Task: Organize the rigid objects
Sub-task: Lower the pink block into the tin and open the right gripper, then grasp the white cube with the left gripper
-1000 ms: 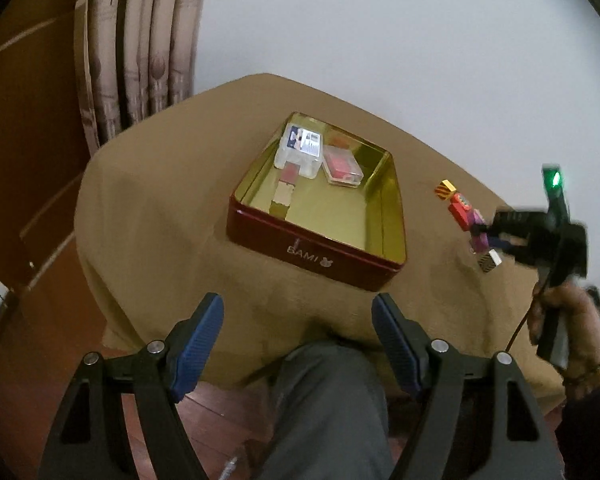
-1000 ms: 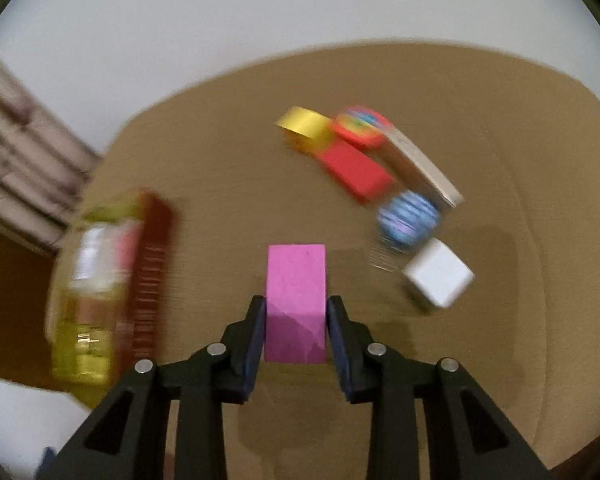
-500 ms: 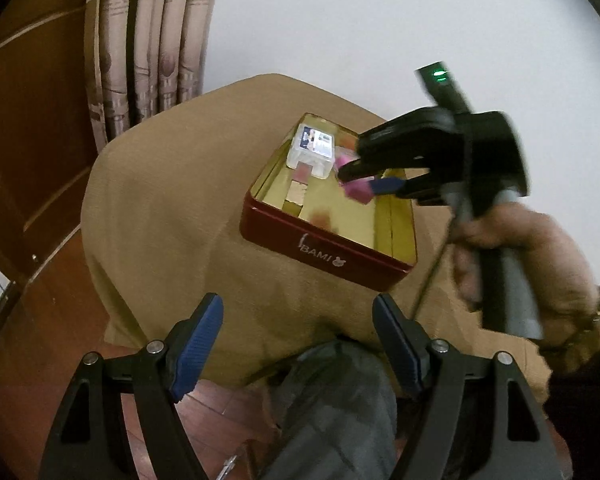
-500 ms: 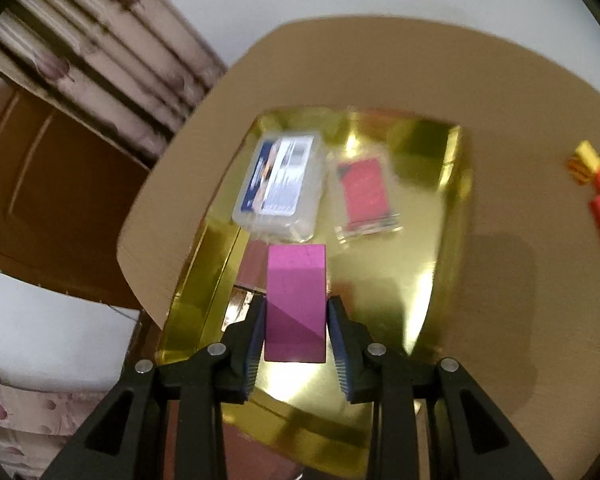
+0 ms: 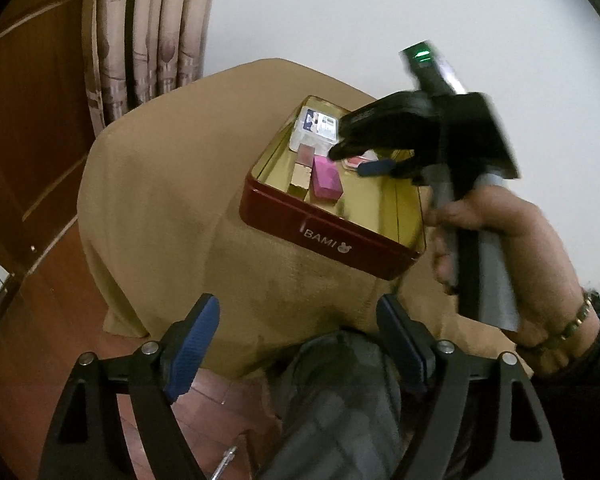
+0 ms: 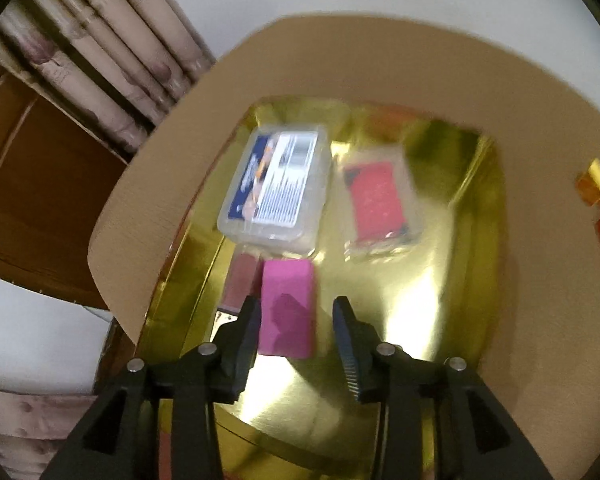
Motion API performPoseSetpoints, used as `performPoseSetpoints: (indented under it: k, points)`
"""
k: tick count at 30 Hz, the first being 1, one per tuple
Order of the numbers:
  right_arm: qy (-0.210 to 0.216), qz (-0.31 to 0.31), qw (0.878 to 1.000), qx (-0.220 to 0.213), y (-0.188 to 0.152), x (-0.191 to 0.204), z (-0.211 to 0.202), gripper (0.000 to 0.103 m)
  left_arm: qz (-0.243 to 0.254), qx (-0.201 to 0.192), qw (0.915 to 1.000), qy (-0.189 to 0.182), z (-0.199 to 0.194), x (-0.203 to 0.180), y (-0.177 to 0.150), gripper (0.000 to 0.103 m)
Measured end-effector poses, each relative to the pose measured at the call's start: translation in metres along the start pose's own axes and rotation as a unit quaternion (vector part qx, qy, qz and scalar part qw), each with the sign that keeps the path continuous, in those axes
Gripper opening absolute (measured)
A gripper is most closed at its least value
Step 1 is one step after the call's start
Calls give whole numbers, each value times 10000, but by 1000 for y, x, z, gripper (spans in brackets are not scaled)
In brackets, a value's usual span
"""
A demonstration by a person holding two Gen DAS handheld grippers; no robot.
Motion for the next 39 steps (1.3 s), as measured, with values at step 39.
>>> performPoseSetpoints:
  k: [39]
  points:
    - [-1198,1613,9424,-2676,-159,-400,-234,54,327,1871,9805,-506,152,-359,14,62]
Point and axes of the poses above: each gripper's, at about its wrist camera, not at the fingertips, and z roughly the way its jaws point, x to its left, y to its top, the point moved 6 cm from there along z, roughly the way its jaws point, and after that the axes turned 9 degrees about y, right-handed, at the moved point
